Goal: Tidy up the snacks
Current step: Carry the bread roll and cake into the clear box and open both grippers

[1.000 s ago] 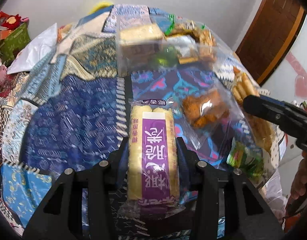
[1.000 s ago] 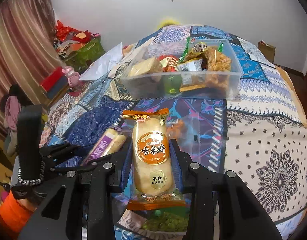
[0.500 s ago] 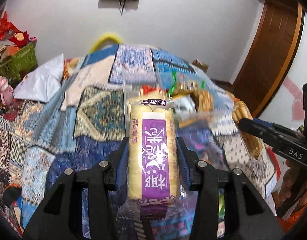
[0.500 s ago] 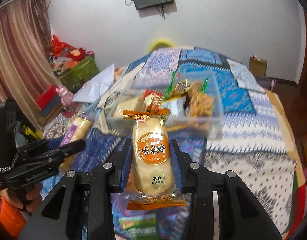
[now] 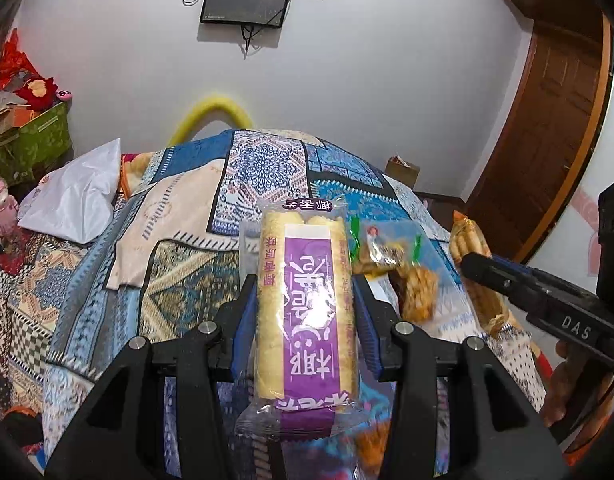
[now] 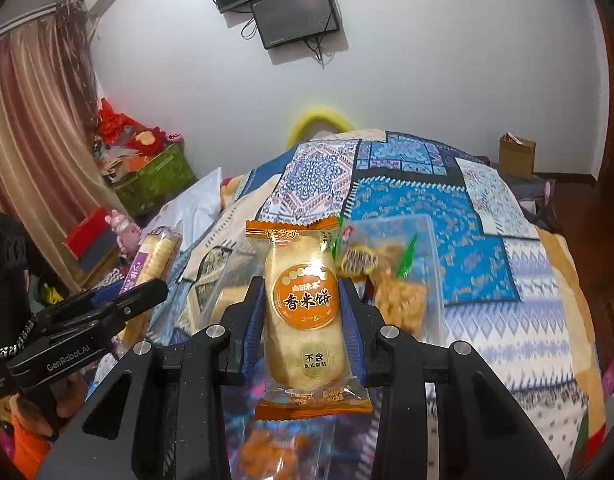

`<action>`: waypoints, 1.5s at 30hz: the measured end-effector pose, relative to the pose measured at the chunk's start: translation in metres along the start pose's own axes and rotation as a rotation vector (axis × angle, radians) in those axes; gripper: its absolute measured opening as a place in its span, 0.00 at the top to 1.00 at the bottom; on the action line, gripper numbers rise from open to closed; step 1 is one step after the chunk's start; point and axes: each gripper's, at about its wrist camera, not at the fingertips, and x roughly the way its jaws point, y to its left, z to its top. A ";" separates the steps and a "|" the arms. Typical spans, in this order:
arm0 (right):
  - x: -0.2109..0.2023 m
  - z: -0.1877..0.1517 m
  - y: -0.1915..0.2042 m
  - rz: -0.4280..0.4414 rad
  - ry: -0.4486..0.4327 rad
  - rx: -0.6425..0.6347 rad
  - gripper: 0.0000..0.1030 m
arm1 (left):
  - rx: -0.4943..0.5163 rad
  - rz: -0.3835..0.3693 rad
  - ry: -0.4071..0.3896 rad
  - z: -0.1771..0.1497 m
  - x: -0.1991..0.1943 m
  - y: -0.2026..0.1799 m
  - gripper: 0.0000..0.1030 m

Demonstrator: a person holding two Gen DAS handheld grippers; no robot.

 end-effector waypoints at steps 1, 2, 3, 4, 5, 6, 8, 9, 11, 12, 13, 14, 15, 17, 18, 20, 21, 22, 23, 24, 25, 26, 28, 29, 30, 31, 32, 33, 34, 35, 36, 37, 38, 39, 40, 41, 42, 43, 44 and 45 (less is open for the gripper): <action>0.005 0.002 0.000 -0.001 0.001 -0.002 0.68 | -0.004 0.002 0.003 0.003 0.006 0.001 0.57; 0.009 0.004 0.000 -0.001 0.003 -0.003 0.68 | -0.008 0.002 0.006 0.006 0.012 0.003 0.57; 0.015 0.005 0.000 0.001 0.008 -0.004 0.68 | -0.012 0.002 0.012 0.008 0.019 0.005 0.57; 0.020 0.006 -0.001 0.000 0.013 -0.006 0.68 | -0.017 0.008 0.019 0.010 0.027 0.007 0.57; 0.026 0.007 -0.001 0.000 0.018 -0.006 0.68 | -0.024 0.013 0.026 0.012 0.034 0.009 0.57; 0.033 0.007 -0.001 0.001 0.027 -0.006 0.68 | -0.031 0.013 0.035 0.013 0.041 0.012 0.57; 0.044 0.008 -0.002 0.007 0.046 -0.006 0.68 | -0.046 0.014 0.056 0.014 0.056 0.016 0.57; 0.052 0.008 -0.002 0.008 0.057 -0.008 0.68 | -0.056 0.015 0.069 0.015 0.064 0.019 0.57; 0.064 0.007 -0.002 0.007 0.078 -0.015 0.68 | -0.070 0.011 0.094 0.015 0.078 0.023 0.57; 0.070 0.005 -0.002 0.007 0.090 -0.019 0.68 | -0.075 0.010 0.104 0.015 0.085 0.024 0.57; 0.076 0.005 -0.002 0.004 0.100 -0.024 0.68 | -0.076 0.009 0.113 0.015 0.091 0.024 0.57; 0.081 0.004 -0.002 0.002 0.110 -0.028 0.68 | -0.072 0.011 0.118 0.015 0.097 0.024 0.57; 0.087 0.003 -0.002 -0.001 0.121 -0.033 0.68 | -0.067 0.017 0.123 0.015 0.102 0.023 0.57; 0.096 0.000 -0.002 -0.006 0.141 -0.041 0.68 | -0.066 0.016 0.134 0.016 0.111 0.022 0.57; 0.100 -0.001 -0.003 -0.008 0.151 -0.045 0.68 | -0.066 0.015 0.138 0.016 0.114 0.022 0.57; 0.105 -0.002 -0.004 -0.012 0.163 -0.049 0.68 | -0.067 0.018 0.151 0.016 0.122 0.022 0.57; 0.108 -0.003 -0.006 -0.014 0.171 -0.050 0.68 | -0.069 0.020 0.158 0.016 0.125 0.023 0.57; 0.110 -0.004 -0.006 -0.014 0.178 -0.051 0.68 | -0.074 0.021 0.168 0.015 0.129 0.024 0.57; 0.112 -0.005 -0.007 -0.016 0.185 -0.052 0.68 | -0.079 0.026 0.171 0.015 0.131 0.024 0.57; 0.113 -0.006 -0.007 -0.016 0.193 -0.054 0.68 | -0.086 0.030 0.173 0.015 0.133 0.025 0.57; 0.114 -0.006 -0.007 -0.014 0.201 -0.057 0.68 | -0.091 0.029 0.176 0.015 0.134 0.026 0.55; 0.114 -0.007 -0.007 -0.011 0.208 -0.060 0.68 | -0.093 0.030 0.174 0.016 0.134 0.027 0.48; 0.113 -0.008 -0.007 -0.016 0.215 -0.065 0.67 | -0.097 0.016 0.163 0.016 0.130 0.027 0.41; 0.114 -0.007 -0.007 -0.020 0.218 -0.067 0.64 | -0.097 0.012 0.155 0.017 0.126 0.026 0.41; 0.113 -0.007 -0.006 -0.021 0.223 -0.070 0.61 | -0.091 0.009 0.148 0.017 0.122 0.024 0.41; 0.111 -0.006 -0.005 -0.023 0.221 -0.071 0.55 | -0.085 0.008 0.145 0.018 0.120 0.023 0.41; 0.109 -0.005 -0.005 -0.026 0.214 -0.073 0.51 | -0.076 0.010 0.141 0.019 0.115 0.022 0.41; 0.106 -0.004 -0.004 -0.032 0.205 -0.079 0.50 | -0.067 0.013 0.136 0.020 0.110 0.020 0.41; 0.103 -0.003 -0.003 -0.037 0.199 -0.085 0.49 | -0.062 0.014 0.131 0.021 0.106 0.019 0.41; 0.099 -0.002 -0.001 -0.039 0.194 -0.092 0.49 | -0.058 0.014 0.124 0.022 0.101 0.019 0.41; 0.094 -0.001 0.001 -0.040 0.188 -0.099 0.49 | -0.055 0.012 0.115 0.023 0.093 0.018 0.41; 0.088 0.000 0.002 -0.043 0.180 -0.106 0.49 | -0.053 0.009 0.109 0.023 0.088 0.017 0.41; 0.084 0.001 0.004 -0.048 0.173 -0.113 0.49 | -0.051 0.007 0.103 0.023 0.082 0.017 0.41; 0.078 0.002 0.006 -0.055 0.164 -0.123 0.49 | -0.048 0.005 0.097 0.023 0.074 0.016 0.41; 0.072 0.002 0.007 -0.062 0.155 -0.132 0.49 | -0.043 0.004 0.091 0.022 0.065 0.015 0.40; 0.063 0.002 0.009 -0.067 0.144 -0.143 0.49 | -0.043 0.003 0.086 0.022 0.059 0.014 0.38; 0.057 0.001 0.010 -0.068 0.137 -0.148 0.49 | -0.045 0.001 0.082 0.020 0.051 0.013 0.37; 0.051 0.001 0.011 -0.067 0.129 -0.153 0.49 | -0.047 -0.003 0.081 0.018 0.045 0.011 0.37; 0.041 -0.001 0.012 -0.070 0.116 -0.154 0.48 | -0.046 -0.008 0.080 0.015 0.038 0.010 0.37; 0.036 -0.001 0.011 -0.073 0.109 -0.151 0.48 | -0.039 -0.009 0.078 0.012 0.030 0.007 0.37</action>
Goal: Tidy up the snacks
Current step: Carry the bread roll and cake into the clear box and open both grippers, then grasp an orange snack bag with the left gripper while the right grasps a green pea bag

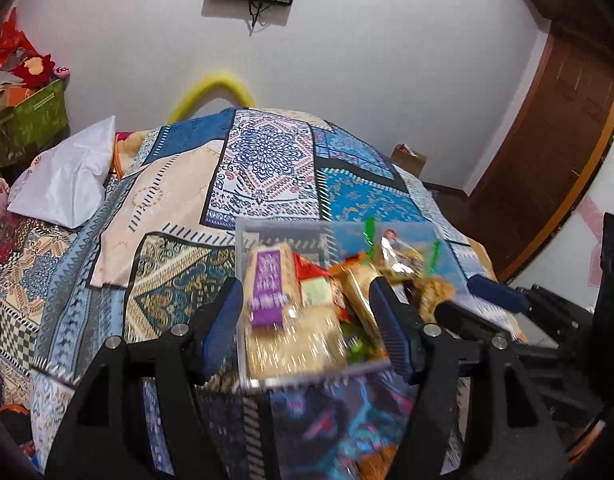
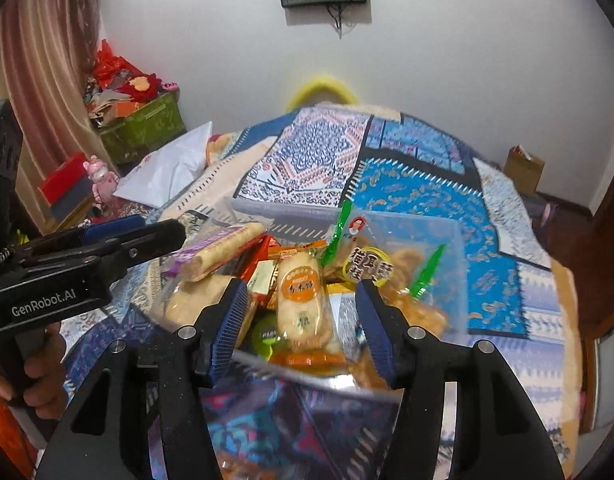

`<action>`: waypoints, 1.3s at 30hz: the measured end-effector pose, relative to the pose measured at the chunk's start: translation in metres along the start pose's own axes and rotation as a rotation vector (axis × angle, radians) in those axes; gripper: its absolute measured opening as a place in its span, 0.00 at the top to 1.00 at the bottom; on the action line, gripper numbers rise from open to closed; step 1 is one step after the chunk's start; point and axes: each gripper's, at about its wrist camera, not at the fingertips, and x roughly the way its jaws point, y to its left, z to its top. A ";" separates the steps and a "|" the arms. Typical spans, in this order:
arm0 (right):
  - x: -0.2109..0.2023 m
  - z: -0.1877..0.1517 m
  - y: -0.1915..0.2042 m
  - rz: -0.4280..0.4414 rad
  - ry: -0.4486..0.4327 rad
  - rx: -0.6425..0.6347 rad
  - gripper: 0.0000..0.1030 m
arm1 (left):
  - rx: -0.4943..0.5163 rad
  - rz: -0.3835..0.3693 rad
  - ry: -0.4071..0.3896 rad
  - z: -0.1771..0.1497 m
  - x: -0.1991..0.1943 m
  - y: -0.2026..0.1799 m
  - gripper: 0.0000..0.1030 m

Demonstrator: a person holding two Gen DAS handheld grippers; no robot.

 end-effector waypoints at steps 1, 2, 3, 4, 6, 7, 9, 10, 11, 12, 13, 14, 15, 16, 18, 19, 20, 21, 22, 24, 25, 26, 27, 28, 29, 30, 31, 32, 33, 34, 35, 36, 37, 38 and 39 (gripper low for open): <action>-0.009 -0.002 0.000 -0.001 -0.012 0.006 0.46 | 0.008 0.003 -0.003 -0.004 -0.007 -0.003 0.37; -0.014 -0.004 -0.001 0.001 -0.020 0.010 0.43 | 0.015 0.006 -0.006 -0.009 -0.013 -0.006 0.37; -0.022 -0.006 -0.001 0.002 -0.030 0.014 0.43 | 0.022 0.006 -0.007 -0.013 -0.021 -0.008 0.37; -0.029 -0.009 -0.001 0.000 -0.041 0.019 0.42 | 0.026 0.001 -0.006 -0.019 -0.028 -0.011 0.37; -0.042 -0.014 -0.001 0.001 -0.057 0.028 0.41 | 0.028 -0.007 -0.005 -0.029 -0.038 -0.015 0.37; -0.048 -0.018 -0.001 0.003 -0.063 0.035 0.40 | 0.032 -0.011 0.000 -0.035 -0.045 -0.017 0.37; -0.059 -0.026 -0.001 0.007 -0.072 0.051 0.39 | 0.043 -0.016 0.004 -0.046 -0.054 -0.022 0.37; -0.064 -0.030 0.000 0.009 -0.074 0.055 0.39 | 0.051 -0.015 0.008 -0.051 -0.058 -0.025 0.37; -0.069 -0.035 0.000 0.011 -0.074 0.059 0.39 | 0.058 -0.014 0.010 -0.056 -0.062 -0.028 0.37; -0.074 -0.042 0.001 0.011 -0.074 0.063 0.39 | 0.064 -0.014 0.015 -0.062 -0.066 -0.030 0.36; -0.078 -0.048 0.002 0.013 -0.073 0.067 0.39 | 0.069 -0.014 0.019 -0.067 -0.070 -0.032 0.36; -0.082 -0.054 0.003 0.015 -0.069 0.070 0.39 | 0.076 -0.015 0.027 -0.074 -0.073 -0.034 0.35; -0.084 -0.061 0.003 0.016 -0.062 0.074 0.39 | 0.081 -0.015 0.032 -0.079 -0.075 -0.035 0.35; -0.086 -0.067 0.004 0.016 -0.054 0.076 0.39 | 0.086 -0.012 0.037 -0.085 -0.078 -0.036 0.35; -0.087 -0.080 0.006 0.021 -0.033 0.084 0.39 | 0.093 -0.009 0.052 -0.096 -0.082 -0.037 0.35; -0.087 -0.088 0.006 0.025 -0.018 0.089 0.39 | 0.097 -0.008 0.062 -0.102 -0.083 -0.038 0.35; -0.085 -0.095 0.007 0.030 -0.002 0.093 0.39 | 0.098 -0.006 0.069 -0.107 -0.084 -0.038 0.34; -0.083 -0.102 0.009 0.033 0.018 0.095 0.39 | 0.097 -0.002 0.078 -0.112 -0.084 -0.037 0.34; -0.081 -0.109 0.010 0.034 0.034 0.098 0.39 | 0.096 0.001 0.090 -0.117 -0.084 -0.036 0.34; -0.074 -0.124 0.013 0.043 0.073 0.102 0.39 | 0.094 0.005 0.118 -0.130 -0.082 -0.034 0.34; -0.073 -0.130 0.015 0.051 0.088 0.107 0.39 | 0.093 0.009 0.132 -0.136 -0.081 -0.032 0.34; -0.070 -0.137 0.016 0.063 0.107 0.113 0.39 | 0.093 0.014 0.140 -0.141 -0.080 -0.031 0.34; -0.066 -0.144 0.018 0.081 0.130 0.116 0.39 | 0.090 0.018 0.148 -0.146 -0.079 -0.029 0.34; -0.063 -0.149 0.020 0.093 0.148 0.114 0.39 | 0.084 0.020 0.156 -0.150 -0.079 -0.028 0.34; -0.060 -0.154 0.023 0.100 0.166 0.110 0.39 | 0.075 0.019 0.166 -0.154 -0.078 -0.026 0.34; -0.055 -0.160 0.027 0.106 0.187 0.101 0.39 | 0.068 0.019 0.174 -0.157 -0.077 -0.025 0.34; -0.054 -0.165 0.029 0.109 0.201 0.093 0.39 | 0.063 0.022 0.181 -0.160 -0.076 -0.023 0.34; -0.050 -0.170 0.032 0.113 0.218 0.085 0.39 | 0.059 0.027 0.186 -0.163 -0.075 -0.022 0.34; -0.048 -0.173 0.034 0.117 0.229 0.080 0.39 | 0.057 0.029 0.190 -0.164 -0.074 -0.022 0.34; -0.045 -0.178 0.036 0.121 0.240 0.076 0.39 | 0.052 0.027 0.199 -0.167 -0.073 -0.021 0.34; -0.043 -0.181 0.037 0.125 0.251 0.073 0.39 | 0.050 0.026 0.205 -0.168 -0.071 -0.021 0.34; -0.041 -0.183 0.038 0.121 0.248 0.069 0.38 | 0.049 0.026 0.213 -0.170 -0.070 -0.021 0.34; -0.042 -0.183 0.037 0.122 0.243 0.067 0.38 | 0.049 0.026 0.223 -0.172 -0.067 -0.021 0.34; -0.042 -0.182 0.036 0.126 0.240 0.068 0.38 | 0.050 0.024 0.230 -0.174 -0.065 -0.022 0.34; -0.041 -0.183 0.035 0.130 0.242 0.069 0.39 | 0.052 0.019 0.237 -0.175 -0.063 -0.024 0.34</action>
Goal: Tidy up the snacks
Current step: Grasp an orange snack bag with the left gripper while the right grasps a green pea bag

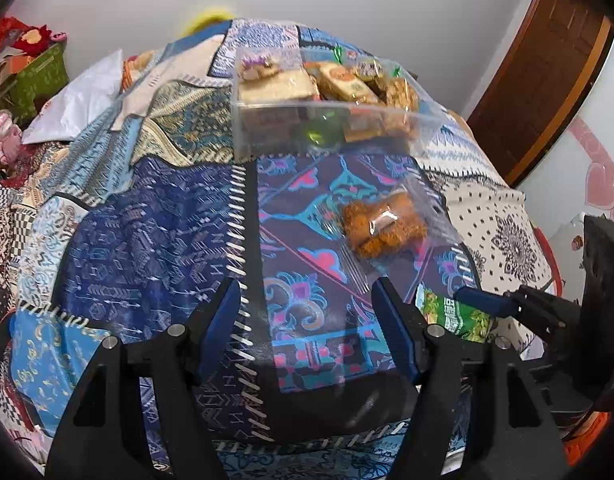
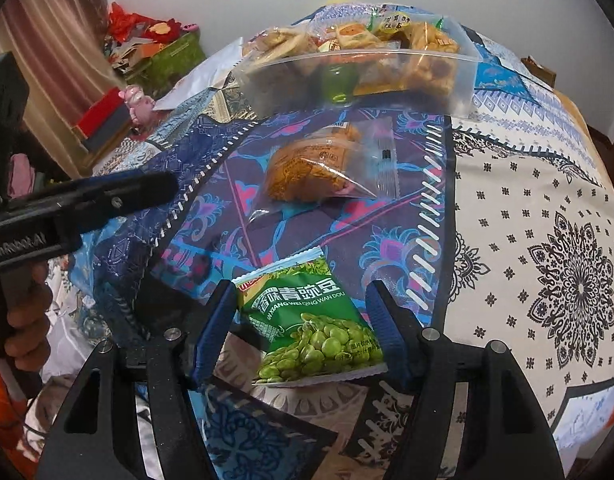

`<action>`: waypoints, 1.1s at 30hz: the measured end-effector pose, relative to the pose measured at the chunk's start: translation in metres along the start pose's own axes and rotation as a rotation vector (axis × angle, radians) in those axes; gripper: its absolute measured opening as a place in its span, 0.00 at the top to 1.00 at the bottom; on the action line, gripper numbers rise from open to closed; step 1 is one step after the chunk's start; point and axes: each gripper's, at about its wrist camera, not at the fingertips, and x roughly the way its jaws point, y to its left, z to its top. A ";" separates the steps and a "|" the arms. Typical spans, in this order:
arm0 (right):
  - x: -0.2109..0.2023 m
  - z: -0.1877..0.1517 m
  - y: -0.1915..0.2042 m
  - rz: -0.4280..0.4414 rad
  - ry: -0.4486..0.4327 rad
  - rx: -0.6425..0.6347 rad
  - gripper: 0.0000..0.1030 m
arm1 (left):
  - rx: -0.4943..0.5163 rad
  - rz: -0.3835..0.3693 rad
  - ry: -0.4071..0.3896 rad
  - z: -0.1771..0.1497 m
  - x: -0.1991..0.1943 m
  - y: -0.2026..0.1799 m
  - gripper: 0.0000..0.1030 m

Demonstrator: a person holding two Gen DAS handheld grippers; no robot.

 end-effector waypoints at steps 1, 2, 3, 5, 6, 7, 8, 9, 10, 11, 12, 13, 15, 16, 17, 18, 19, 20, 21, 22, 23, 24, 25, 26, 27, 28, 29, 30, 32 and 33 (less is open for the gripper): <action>0.000 0.000 0.000 -0.001 0.002 -0.008 0.42 | 0.005 -0.005 0.007 0.000 0.003 -0.002 0.34; 0.000 -0.001 0.002 -0.012 0.004 -0.030 0.50 | 0.010 -0.011 0.019 -0.001 0.007 -0.004 0.34; 0.000 -0.002 0.003 -0.024 0.005 -0.050 0.52 | 0.013 -0.013 0.031 -0.001 0.011 -0.005 0.34; -0.001 -0.004 0.004 -0.033 0.006 -0.066 0.57 | 0.019 -0.016 0.052 -0.001 0.019 -0.009 0.34; -0.002 -0.006 0.002 -0.025 0.002 -0.061 0.57 | 0.022 -0.018 0.059 -0.001 0.022 -0.011 0.34; -0.003 -0.006 -0.001 -0.021 -0.003 -0.051 0.57 | 0.028 -0.023 0.068 0.000 0.026 -0.014 0.34; -0.005 -0.006 -0.004 -0.021 -0.010 -0.037 0.58 | 0.034 -0.027 0.072 0.001 0.028 -0.016 0.34; -0.008 -0.007 -0.009 -0.031 -0.022 -0.020 0.58 | 0.041 -0.032 0.075 0.002 0.030 -0.018 0.34; -0.011 -0.007 -0.014 -0.046 -0.036 -0.008 0.59 | 0.046 -0.044 0.078 0.004 0.032 -0.021 0.34; -0.014 -0.007 -0.018 -0.068 -0.050 0.001 0.59 | 0.052 -0.062 0.085 0.007 0.035 -0.023 0.34; -0.016 -0.006 -0.023 -0.083 -0.057 0.014 0.59 | 0.056 -0.068 0.092 0.010 0.038 -0.025 0.34; -0.018 -0.004 -0.027 -0.088 -0.062 0.030 0.60 | 0.063 -0.067 0.098 0.012 0.042 -0.027 0.34; -0.022 0.000 -0.038 -0.085 -0.073 0.067 0.60 | 0.092 -0.062 0.107 0.019 0.051 -0.033 0.34; -0.024 0.003 -0.042 -0.089 -0.081 0.080 0.60 | 0.103 -0.061 0.114 0.022 0.056 -0.036 0.34; -0.026 0.004 -0.045 -0.093 -0.087 0.087 0.60 | 0.111 -0.059 0.120 0.024 0.060 -0.038 0.34; -0.027 0.007 -0.047 -0.096 -0.091 0.091 0.61 | 0.118 -0.057 0.127 0.027 0.064 -0.040 0.34; -0.028 0.009 -0.048 -0.094 -0.093 0.096 0.61 | 0.130 -0.053 0.134 0.031 0.069 -0.044 0.34; -0.027 0.011 -0.049 -0.091 -0.096 0.099 0.62 | 0.138 -0.051 0.136 0.034 0.072 -0.046 0.34; -0.027 0.014 -0.050 -0.089 -0.097 0.098 0.62 | 0.149 -0.048 0.135 0.038 0.075 -0.049 0.34; -0.026 0.017 -0.050 -0.092 -0.102 0.097 0.62 | 0.158 -0.051 0.130 0.041 0.076 -0.051 0.34; -0.024 0.022 -0.049 -0.095 -0.106 0.094 0.62 | 0.166 -0.054 0.126 0.045 0.078 -0.054 0.34; -0.022 0.026 -0.049 -0.095 -0.109 0.093 0.62 | 0.172 -0.059 0.123 0.047 0.079 -0.055 0.33; -0.020 0.029 -0.050 -0.094 -0.111 0.094 0.62 | 0.177 -0.066 0.122 0.051 0.082 -0.056 0.29; -0.017 0.033 -0.052 -0.094 -0.113 0.098 0.62 | 0.175 -0.077 0.121 0.055 0.085 -0.056 0.26; -0.013 0.037 -0.055 -0.096 -0.114 0.104 0.62 | 0.170 -0.085 0.122 0.059 0.088 -0.056 0.26; -0.010 0.040 -0.057 -0.098 -0.113 0.109 0.62 | 0.163 -0.089 0.125 0.063 0.092 -0.055 0.26; -0.007 0.043 -0.060 -0.100 -0.108 0.115 0.62 | 0.162 -0.087 0.126 0.065 0.095 -0.054 0.26; -0.005 0.044 -0.062 -0.102 -0.101 0.116 0.62 | 0.161 -0.082 0.124 0.068 0.098 -0.053 0.26; -0.002 0.044 -0.066 -0.096 -0.080 0.124 0.62 | 0.158 -0.077 0.121 0.073 0.103 -0.052 0.26; -0.001 0.043 -0.068 -0.090 -0.071 0.129 0.62 | 0.159 -0.077 0.122 0.075 0.105 -0.052 0.26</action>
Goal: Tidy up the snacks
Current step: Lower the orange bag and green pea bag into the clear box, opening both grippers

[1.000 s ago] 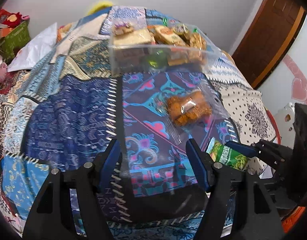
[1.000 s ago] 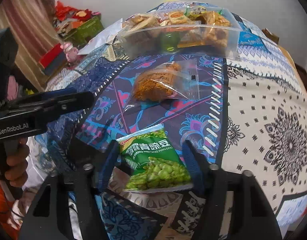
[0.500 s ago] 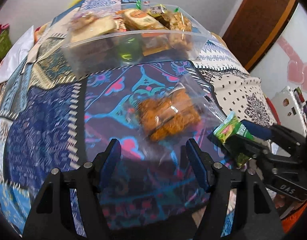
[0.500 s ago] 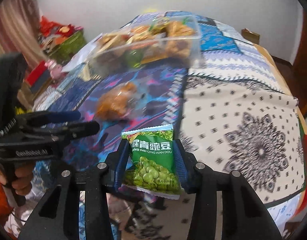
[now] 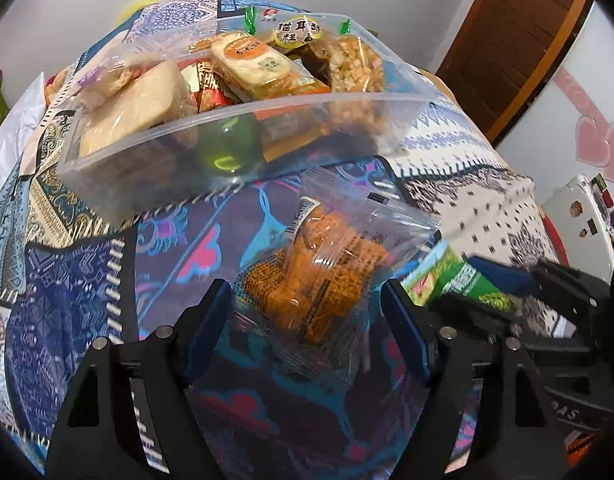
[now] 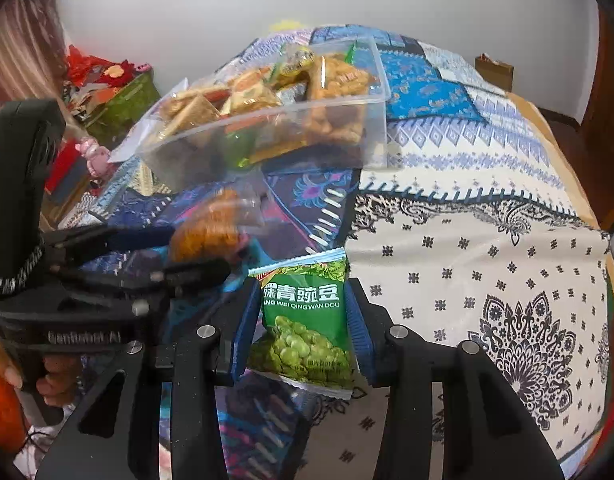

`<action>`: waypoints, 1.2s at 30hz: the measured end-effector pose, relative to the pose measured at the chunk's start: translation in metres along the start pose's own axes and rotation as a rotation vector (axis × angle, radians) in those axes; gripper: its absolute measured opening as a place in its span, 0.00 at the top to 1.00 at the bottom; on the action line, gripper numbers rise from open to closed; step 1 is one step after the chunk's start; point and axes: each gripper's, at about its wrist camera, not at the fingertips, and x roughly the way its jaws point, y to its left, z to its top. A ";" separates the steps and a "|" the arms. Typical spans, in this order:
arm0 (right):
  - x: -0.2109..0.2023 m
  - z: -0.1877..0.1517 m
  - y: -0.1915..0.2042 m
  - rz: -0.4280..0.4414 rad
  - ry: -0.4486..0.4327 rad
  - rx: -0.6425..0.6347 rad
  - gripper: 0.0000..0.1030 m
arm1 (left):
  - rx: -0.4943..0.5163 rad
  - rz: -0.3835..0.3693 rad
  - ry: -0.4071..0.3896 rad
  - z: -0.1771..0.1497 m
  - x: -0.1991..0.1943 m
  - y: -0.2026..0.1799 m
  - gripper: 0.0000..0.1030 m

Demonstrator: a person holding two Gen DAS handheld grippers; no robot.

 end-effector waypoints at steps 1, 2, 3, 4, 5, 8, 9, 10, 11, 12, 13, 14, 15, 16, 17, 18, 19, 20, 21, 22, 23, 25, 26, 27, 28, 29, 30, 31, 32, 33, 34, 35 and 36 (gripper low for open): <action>0.001 -0.001 -0.003 0.010 0.019 0.007 0.61 | 0.002 -0.002 0.000 0.003 0.002 0.000 0.26; 0.000 -0.003 -0.005 0.020 0.029 0.016 0.61 | 0.006 -0.004 -0.002 0.005 0.004 0.000 0.26; -0.001 -0.004 -0.006 0.028 0.034 0.021 0.59 | 0.010 -0.005 -0.003 0.007 0.006 0.000 0.26; -0.002 -0.006 -0.007 0.037 0.037 0.023 0.56 | 0.013 -0.007 -0.005 0.010 0.008 -0.001 0.26; -0.004 -0.008 -0.008 0.042 0.036 0.022 0.53 | 0.015 -0.010 -0.008 0.012 0.009 -0.002 0.26; -0.006 -0.012 -0.005 0.036 0.038 -0.005 0.52 | 0.018 -0.029 -0.014 0.018 0.015 -0.006 0.26; -0.006 -0.013 -0.003 0.026 0.036 -0.020 0.52 | 0.018 -0.035 -0.018 0.019 0.016 -0.007 0.26; -0.006 -0.015 -0.001 0.019 0.035 -0.032 0.52 | 0.022 -0.043 -0.022 0.021 0.018 -0.009 0.26; -0.006 -0.016 0.001 0.011 0.030 -0.042 0.52 | 0.027 -0.044 -0.029 0.021 0.019 -0.012 0.26; -0.006 -0.018 0.002 0.005 0.025 -0.051 0.52 | 0.031 -0.044 -0.035 0.021 0.020 -0.014 0.27; -0.006 -0.018 0.003 0.000 0.023 -0.057 0.52 | 0.039 -0.039 -0.044 0.021 0.021 -0.016 0.31; -0.006 -0.019 0.004 -0.007 0.015 -0.058 0.53 | 0.049 -0.032 -0.051 0.020 0.022 -0.019 0.37; -0.007 -0.019 0.003 -0.020 0.006 -0.057 0.55 | 0.059 -0.019 -0.059 0.020 0.022 -0.022 0.38; -0.007 -0.017 0.001 -0.030 0.001 -0.053 0.58 | 0.068 -0.012 -0.074 0.019 0.021 -0.025 0.43; -0.008 -0.017 -0.001 -0.032 -0.004 -0.042 0.59 | 0.073 -0.010 -0.082 0.018 0.019 -0.026 0.47; -0.009 -0.016 -0.005 -0.030 -0.008 -0.027 0.60 | 0.079 -0.006 -0.091 0.017 0.017 -0.027 0.49; -0.010 -0.015 -0.008 -0.033 -0.013 -0.016 0.63 | 0.079 -0.004 -0.095 0.016 0.015 -0.027 0.51; -0.011 -0.014 -0.011 -0.039 -0.019 -0.008 0.64 | 0.076 -0.004 -0.099 0.014 0.013 -0.027 0.53; -0.013 -0.013 -0.014 -0.045 -0.024 0.000 0.64 | 0.073 -0.003 -0.103 0.013 0.011 -0.025 0.54; -0.014 -0.011 -0.016 -0.049 -0.026 0.005 0.64 | 0.069 0.001 -0.107 0.011 0.008 -0.024 0.54; -0.016 -0.011 -0.018 -0.050 -0.031 0.012 0.64 | 0.066 0.002 -0.109 0.010 0.006 -0.023 0.55; -0.018 -0.009 -0.020 -0.052 -0.040 0.018 0.65 | 0.057 -0.001 -0.115 0.005 -0.001 -0.021 0.55; -0.020 -0.008 -0.020 -0.055 -0.045 0.018 0.65 | 0.053 -0.003 -0.119 0.002 -0.005 -0.020 0.55; -0.021 -0.006 -0.020 -0.055 -0.051 0.019 0.65 | 0.051 -0.001 -0.124 0.000 -0.008 -0.019 0.55; -0.023 -0.004 -0.019 -0.053 -0.057 0.020 0.65 | 0.048 0.004 -0.127 -0.002 -0.012 -0.018 0.55; -0.025 -0.002 -0.018 -0.052 -0.063 0.020 0.65 | 0.044 0.005 -0.129 -0.002 -0.015 -0.016 0.55; -0.028 0.000 -0.017 -0.051 -0.072 0.018 0.65 | 0.037 0.002 -0.135 -0.003 -0.019 -0.014 0.55; -0.029 0.002 -0.016 -0.051 -0.081 0.018 0.65 | 0.031 -0.001 -0.145 -0.004 -0.024 -0.013 0.55; -0.032 0.004 -0.015 -0.048 -0.089 0.018 0.65 | 0.028 -0.001 -0.155 -0.004 -0.028 -0.012 0.55; -0.033 0.007 -0.014 -0.045 -0.099 0.018 0.65 | 0.025 -0.001 -0.167 -0.003 -0.033 -0.011 0.55; -0.035 0.011 -0.013 -0.043 -0.110 0.018 0.65 | 0.023 -0.001 -0.182 -0.003 -0.039 -0.010 0.55; -0.037 0.014 -0.012 -0.041 -0.117 0.016 0.65 | 0.022 0.000 -0.197 -0.001 -0.045 -0.010 0.55; -0.039 0.018 -0.010 -0.040 -0.129 0.012 0.65 | 0.020 0.001 -0.212 0.000 -0.050 -0.009 0.55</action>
